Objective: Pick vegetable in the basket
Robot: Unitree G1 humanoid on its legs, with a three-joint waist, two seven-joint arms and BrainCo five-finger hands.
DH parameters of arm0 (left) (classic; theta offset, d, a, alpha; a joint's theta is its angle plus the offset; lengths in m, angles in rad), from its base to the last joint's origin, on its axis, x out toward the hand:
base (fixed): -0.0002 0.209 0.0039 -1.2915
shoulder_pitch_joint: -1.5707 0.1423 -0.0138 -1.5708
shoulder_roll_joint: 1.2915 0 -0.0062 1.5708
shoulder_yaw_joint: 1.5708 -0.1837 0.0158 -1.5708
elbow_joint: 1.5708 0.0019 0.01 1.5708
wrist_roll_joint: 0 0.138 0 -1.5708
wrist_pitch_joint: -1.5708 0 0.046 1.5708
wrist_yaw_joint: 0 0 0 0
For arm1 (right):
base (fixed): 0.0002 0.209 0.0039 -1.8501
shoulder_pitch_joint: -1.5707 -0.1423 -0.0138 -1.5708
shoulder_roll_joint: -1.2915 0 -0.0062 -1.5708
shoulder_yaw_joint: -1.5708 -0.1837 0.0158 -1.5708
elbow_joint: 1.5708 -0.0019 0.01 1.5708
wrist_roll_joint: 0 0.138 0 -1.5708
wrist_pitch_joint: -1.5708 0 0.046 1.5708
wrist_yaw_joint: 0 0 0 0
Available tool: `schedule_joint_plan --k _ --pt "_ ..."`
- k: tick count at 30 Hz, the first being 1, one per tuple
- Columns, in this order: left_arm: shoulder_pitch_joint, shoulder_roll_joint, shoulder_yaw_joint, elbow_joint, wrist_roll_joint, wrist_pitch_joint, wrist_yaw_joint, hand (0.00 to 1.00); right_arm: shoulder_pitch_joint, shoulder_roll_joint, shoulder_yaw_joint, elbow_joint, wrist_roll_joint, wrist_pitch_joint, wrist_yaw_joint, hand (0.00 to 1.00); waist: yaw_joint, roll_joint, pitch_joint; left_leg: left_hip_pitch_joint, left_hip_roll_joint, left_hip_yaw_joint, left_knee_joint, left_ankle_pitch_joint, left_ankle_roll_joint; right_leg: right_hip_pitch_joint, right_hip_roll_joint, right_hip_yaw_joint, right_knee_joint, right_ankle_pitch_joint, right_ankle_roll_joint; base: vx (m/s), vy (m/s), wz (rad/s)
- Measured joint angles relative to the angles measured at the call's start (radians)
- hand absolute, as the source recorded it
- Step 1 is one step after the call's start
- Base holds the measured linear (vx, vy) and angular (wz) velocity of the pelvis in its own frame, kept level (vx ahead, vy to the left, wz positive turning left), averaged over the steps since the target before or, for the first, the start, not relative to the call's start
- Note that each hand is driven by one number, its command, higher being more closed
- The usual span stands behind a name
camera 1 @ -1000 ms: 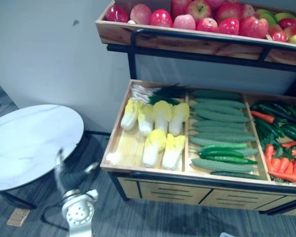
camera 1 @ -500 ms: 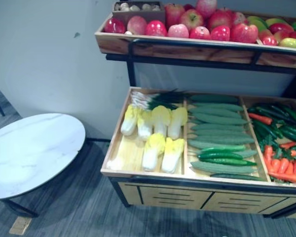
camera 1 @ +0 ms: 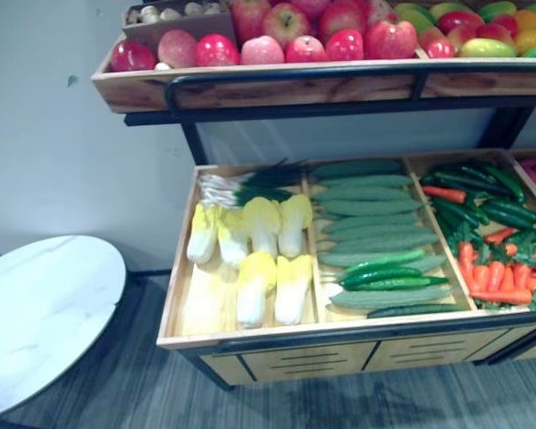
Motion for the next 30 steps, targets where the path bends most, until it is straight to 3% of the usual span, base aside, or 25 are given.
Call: schedule_joint_plan --k 4,9,12,16,17,19,20,21,22,23,24,26,28,30 --pt "-0.003 0.022 -0.093 -0.001 0.005 -0.016 -0.001 0.00 -0.014 0.003 0.030 0.000 0.000 -0.001 0.001 1.00 0.000 -0.012 0.020 0.003 0.000 0.000 0.000 -0.005 0.001 0.001 0.000 0.002 0.002 0.000 0.000 0.00 0.000 0.00" --pt "0.003 0.033 -0.137 -0.002 0.006 -0.017 -0.001 0.00 -0.020 0.000 0.038 -0.003 0.005 -0.003 0.002 1.00 0.001 -0.015 0.056 0.036 0.001 0.009 0.006 -0.020 -0.001 0.015 0.000 0.023 0.022 -0.008 0.000 -0.02 -0.004 -0.08" --pt "-0.015 0.058 -0.182 -0.018 0.014 -0.020 0.000 0.00 -0.040 0.001 0.047 -0.005 0.011 -0.005 0.008 1.00 -0.001 -0.031 0.109 -0.032 0.036 0.008 0.243 -0.144 0.003 -0.022 -0.012 0.048 0.157 -0.072 0.003 -0.04 0.007 -0.13" --pt "-0.042 0.091 -0.256 -0.024 0.040 -0.032 -0.002 0.00 -0.047 0.017 0.030 -0.026 0.011 -0.010 0.013 1.00 -0.020 -0.043 0.135 -0.080 0.053 0.042 0.373 -0.215 0.017 -0.076 -0.024 0.109 0.217 -0.078 0.027 -0.06 0.046 -0.35" --pt "-0.057 0.104 -0.283 -0.023 0.056 -0.032 0.000 0.00 -0.046 0.024 0.027 -0.044 0.012 -0.025 0.017 1.00 -0.022 -0.045 0.137 -0.098 0.061 0.080 0.386 -0.236 0.022 -0.107 -0.019 0.155 0.219 -0.050 0.046 -0.12 0.107 -1.09" --pt "-0.067 0.111 -0.305 -0.022 0.070 -0.033 0.002 0.00 -0.054 0.040 0.029 -0.067 0.027 -0.031 0.017 1.00 -0.024 -0.042 0.145 -0.112 0.079 0.163 0.388 -0.253 0.034 -0.157 0.009 0.219 0.175 0.069 0.054 -0.20 0.155 -1.34" --pt "-0.075 0.110 -0.312 -0.024 0.081 -0.035 0.002 0.00 -0.056 0.044 0.031 -0.086 0.038 -0.031 0.017 1.00 -0.020 0.001 0.144 -0.118 0.113 0.236 0.366 -0.232 0.074 -0.154 0.032 0.228 0.051 0.220 0.074 -0.17 0.134 -1.22" --pt "-0.076 0.109 -0.311 -0.033 0.084 -0.037 0.003 0.00 -0.065 0.049 0.033 -0.094 0.042 -0.031 0.018 1.00 -0.020 0.001 0.158 -0.119 0.130 0.275 0.361 -0.222 0.085 -0.164 0.040 0.177 0.072 0.225 0.049 -0.22 0.212 -1.37" --pt "-0.075 0.120 -0.311 -0.057 0.087 -0.038 0.002 0.00 -0.067 0.067 0.044 -0.100 0.054 -0.035 0.021 1.00 -0.037 -0.010 0.179 -0.107 0.137 0.327 0.323 -0.190 0.090 -0.201 0.023 0.049 0.271 0.112 -0.042 -0.13 0.165 -1.20" --pt "-0.069 0.134 -0.310 -0.070 0.087 -0.036 0.001 0.00 -0.063 0.082 0.048 -0.088 0.075 -0.034 0.020 1.00 -0.043 -0.027 0.192 -0.070 0.135 0.385 0.277 -0.159 0.094 -0.201 -0.006 -0.044 0.452 0.023 -0.090 -0.15 0.188 -1.24" --pt "-0.062 0.138 -0.308 -0.071 0.087 -0.036 0.001 0.00 -0.062 0.085 0.049 -0.081 0.077 -0.032 0.019 1.00 -0.040 -0.033 0.195 -0.051 0.138 0.427 0.261 -0.146 0.098 -0.193 -0.017 -0.073 0.518 0.009 -0.114 -0.05 0.096 -1.53" --pt "-0.033 0.139 -0.308 -0.071 0.086 -0.035 0.000 0.00 -0.042 0.084 0.056 -0.079 0.081 -0.027 0.019 1.00 -0.037 -0.037 0.194 -0.005 0.154 0.560 0.258 -0.136 0.099 -0.126 -0.076 -0.123 0.642 0.002 -0.125 -0.07 0.007 -1.74" --pt "-0.036 0.144 -0.307 -0.070 0.086 -0.034 0.001 0.00 -0.032 0.084 0.053 -0.061 0.081 -0.024 0.018 1.00 -0.040 -0.044 0.191 0.003 0.159 0.640 0.280 -0.134 0.094 -0.074 -0.103 -0.128 0.575 0.005 -0.103 -0.08 -0.151 -1.56" --pt "-0.059 0.139 -0.305 -0.062 0.086 -0.034 -0.002 0.00 -0.030 0.080 0.052 -0.048 0.080 -0.022 0.018 1.00 -0.039 -0.035 0.188 -0.002 0.175 0.706 0.289 -0.117 0.096 -0.065 -0.051 -0.154 0.433 -0.002 -0.102 -0.11 -0.219 -1.62"
